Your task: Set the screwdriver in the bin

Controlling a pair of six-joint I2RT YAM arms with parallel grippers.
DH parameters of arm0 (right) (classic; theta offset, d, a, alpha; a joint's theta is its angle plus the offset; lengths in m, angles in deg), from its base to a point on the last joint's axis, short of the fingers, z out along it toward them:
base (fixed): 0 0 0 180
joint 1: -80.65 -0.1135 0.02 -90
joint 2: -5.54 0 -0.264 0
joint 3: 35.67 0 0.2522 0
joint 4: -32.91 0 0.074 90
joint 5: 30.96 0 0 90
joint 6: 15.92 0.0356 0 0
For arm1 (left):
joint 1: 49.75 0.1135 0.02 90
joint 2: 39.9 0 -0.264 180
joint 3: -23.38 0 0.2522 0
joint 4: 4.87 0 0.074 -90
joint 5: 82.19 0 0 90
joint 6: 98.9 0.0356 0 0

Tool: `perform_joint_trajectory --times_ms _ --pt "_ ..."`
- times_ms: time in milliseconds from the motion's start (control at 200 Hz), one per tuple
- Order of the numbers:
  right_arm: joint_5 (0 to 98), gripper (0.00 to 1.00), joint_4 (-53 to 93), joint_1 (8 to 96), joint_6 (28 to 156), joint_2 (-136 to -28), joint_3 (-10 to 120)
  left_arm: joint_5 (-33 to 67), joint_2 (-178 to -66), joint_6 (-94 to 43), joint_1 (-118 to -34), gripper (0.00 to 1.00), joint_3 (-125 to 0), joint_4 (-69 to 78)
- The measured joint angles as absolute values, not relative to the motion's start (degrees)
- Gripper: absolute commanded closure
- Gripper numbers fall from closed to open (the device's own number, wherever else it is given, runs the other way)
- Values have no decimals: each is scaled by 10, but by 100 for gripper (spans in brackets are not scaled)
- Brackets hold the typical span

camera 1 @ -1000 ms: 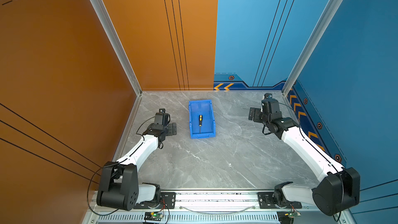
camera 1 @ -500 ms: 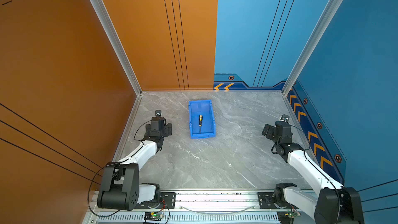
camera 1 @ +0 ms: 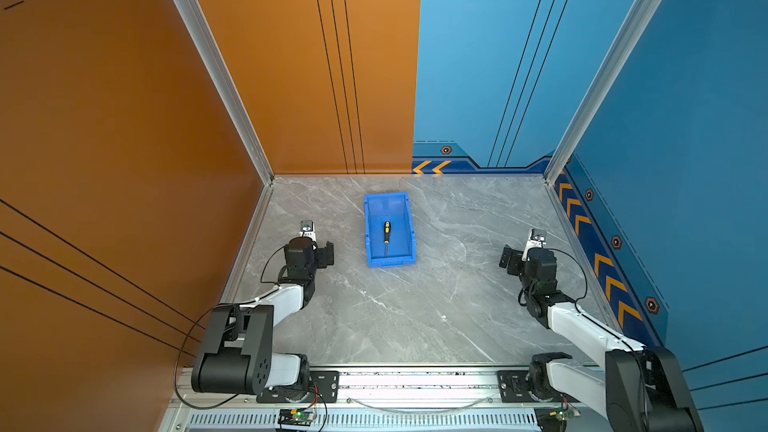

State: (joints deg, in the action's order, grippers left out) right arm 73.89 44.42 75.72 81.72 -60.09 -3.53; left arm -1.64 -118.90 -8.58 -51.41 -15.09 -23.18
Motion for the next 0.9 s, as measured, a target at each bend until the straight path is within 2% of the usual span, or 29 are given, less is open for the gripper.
perform_joint_trajectory --times_ms 541,901 --pt "743 0 630 756 784 -752 -23 40 -1285 -89 -498 2 -126 -411" --pt "745 0 704 759 779 -819 -22 38 -1290 -89 -498 2 -125 -432"
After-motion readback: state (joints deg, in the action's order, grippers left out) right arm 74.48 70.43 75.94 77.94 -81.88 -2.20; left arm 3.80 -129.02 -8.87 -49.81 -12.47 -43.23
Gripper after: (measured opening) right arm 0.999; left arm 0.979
